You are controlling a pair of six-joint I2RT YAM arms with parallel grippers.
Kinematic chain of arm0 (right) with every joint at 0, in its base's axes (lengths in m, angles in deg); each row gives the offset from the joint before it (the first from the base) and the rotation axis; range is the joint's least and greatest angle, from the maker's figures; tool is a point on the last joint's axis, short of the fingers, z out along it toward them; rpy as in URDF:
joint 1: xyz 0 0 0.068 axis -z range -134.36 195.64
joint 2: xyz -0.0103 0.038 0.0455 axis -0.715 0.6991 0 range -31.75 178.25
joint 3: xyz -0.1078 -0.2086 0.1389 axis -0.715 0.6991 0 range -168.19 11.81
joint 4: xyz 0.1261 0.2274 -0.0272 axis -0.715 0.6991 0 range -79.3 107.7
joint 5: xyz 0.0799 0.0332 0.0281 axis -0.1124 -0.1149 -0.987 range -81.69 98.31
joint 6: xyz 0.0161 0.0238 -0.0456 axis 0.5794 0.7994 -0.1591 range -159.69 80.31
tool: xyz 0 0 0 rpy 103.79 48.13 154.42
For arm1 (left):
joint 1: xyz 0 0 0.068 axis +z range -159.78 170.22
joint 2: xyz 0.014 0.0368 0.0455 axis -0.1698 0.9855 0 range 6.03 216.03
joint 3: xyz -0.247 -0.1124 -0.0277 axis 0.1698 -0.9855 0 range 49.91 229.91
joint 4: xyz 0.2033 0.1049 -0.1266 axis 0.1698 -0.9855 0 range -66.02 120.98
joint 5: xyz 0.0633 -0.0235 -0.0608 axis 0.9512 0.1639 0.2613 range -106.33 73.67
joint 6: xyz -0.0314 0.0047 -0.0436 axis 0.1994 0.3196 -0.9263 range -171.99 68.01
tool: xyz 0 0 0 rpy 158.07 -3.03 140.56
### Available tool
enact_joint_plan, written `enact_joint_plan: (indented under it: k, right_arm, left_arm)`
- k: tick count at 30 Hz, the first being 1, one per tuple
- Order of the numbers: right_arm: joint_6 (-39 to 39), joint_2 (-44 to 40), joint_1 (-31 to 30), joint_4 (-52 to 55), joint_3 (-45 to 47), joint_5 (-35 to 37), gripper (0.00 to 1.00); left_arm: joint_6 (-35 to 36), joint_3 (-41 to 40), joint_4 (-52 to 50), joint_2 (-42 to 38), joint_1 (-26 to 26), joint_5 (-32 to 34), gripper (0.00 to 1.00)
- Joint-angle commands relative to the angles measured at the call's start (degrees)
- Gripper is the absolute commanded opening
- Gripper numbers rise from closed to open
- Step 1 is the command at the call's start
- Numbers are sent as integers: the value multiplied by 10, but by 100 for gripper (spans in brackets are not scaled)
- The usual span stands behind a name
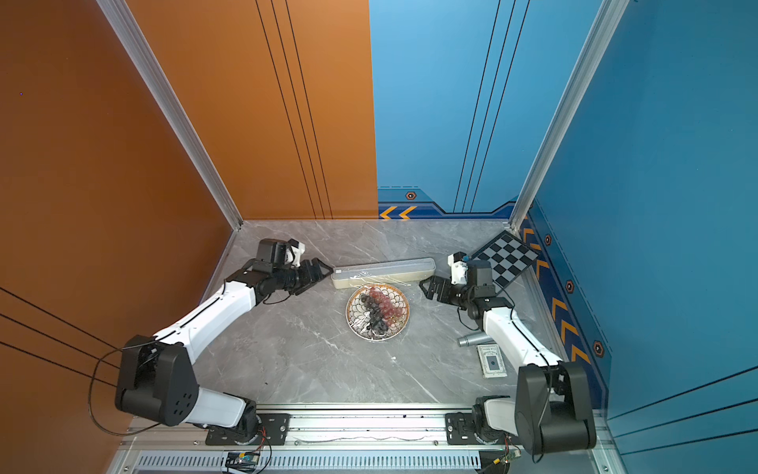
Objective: Wrap the plate with plastic wrap
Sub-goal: Move the plate to the center of the board.
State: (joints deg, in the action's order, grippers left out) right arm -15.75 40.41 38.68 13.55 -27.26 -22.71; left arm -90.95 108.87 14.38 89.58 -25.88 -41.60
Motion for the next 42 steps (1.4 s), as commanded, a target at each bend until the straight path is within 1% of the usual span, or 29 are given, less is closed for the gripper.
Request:
enact_joint_plan:
  k: [1, 4, 6, 11, 14, 16, 19, 22, 30, 31, 32, 35, 38, 40, 42]
  right_arm:
    - [80, -4, -34, -77, 50, 29, 100]
    - [111, 44, -65, -109, 48, 31, 100]
    - [128, 76, -87, -136, 44, 34, 100]
    - [162, 138, -138, -194, 29, 39, 100]
    - [185, 160, -153, -216, 27, 36, 100]
    - [187, 166, -164, -219, 23, 37, 100]
    - [195, 162, -178, -221, 24, 30, 100]
    - [201, 142, -191, -210, 35, 31, 100]
    - [217, 60, -219, -152, 97, 48, 100]
    - [220, 49, -218, -142, 105, 50, 100]
    - [218, 40, -215, -132, 112, 54, 100]
    - [196, 6, -193, -77, 120, 65, 100]
    - [160, -28, -154, 0, 118, 48, 100]
    - [130, -62, -115, 50, 116, 44, 100]
    - [112, -90, -67, 60, 118, 31, 100]
  left_arm:
    - [-16, -19, 2, 36, -41, -15, 85]
    - [-56, -23, 78, 87, -61, -31, 85]
    - [-74, -21, 113, 113, -75, -29, 85]
    - [-97, -11, 154, 155, -101, -41, 85]
    - [-99, -13, 154, 160, -107, -40, 85]
    - [-101, -13, 154, 163, -110, -47, 85]
    - [-102, -15, 153, 161, -120, -54, 85]
    - [-109, -24, 154, 148, -127, -55, 85]
    - [-137, -93, 154, 95, -156, -39, 85]
    - [-139, -103, 153, 89, -158, -35, 85]
    - [-139, -111, 149, 84, -158, -28, 89]
    - [-115, -112, 101, 67, -147, 3, 91]
    - [-94, -103, 70, 48, -121, 11, 92]
    - [-85, -98, 63, 34, -95, 12, 93]
    - [-72, -87, 63, 26, -72, 11, 94]
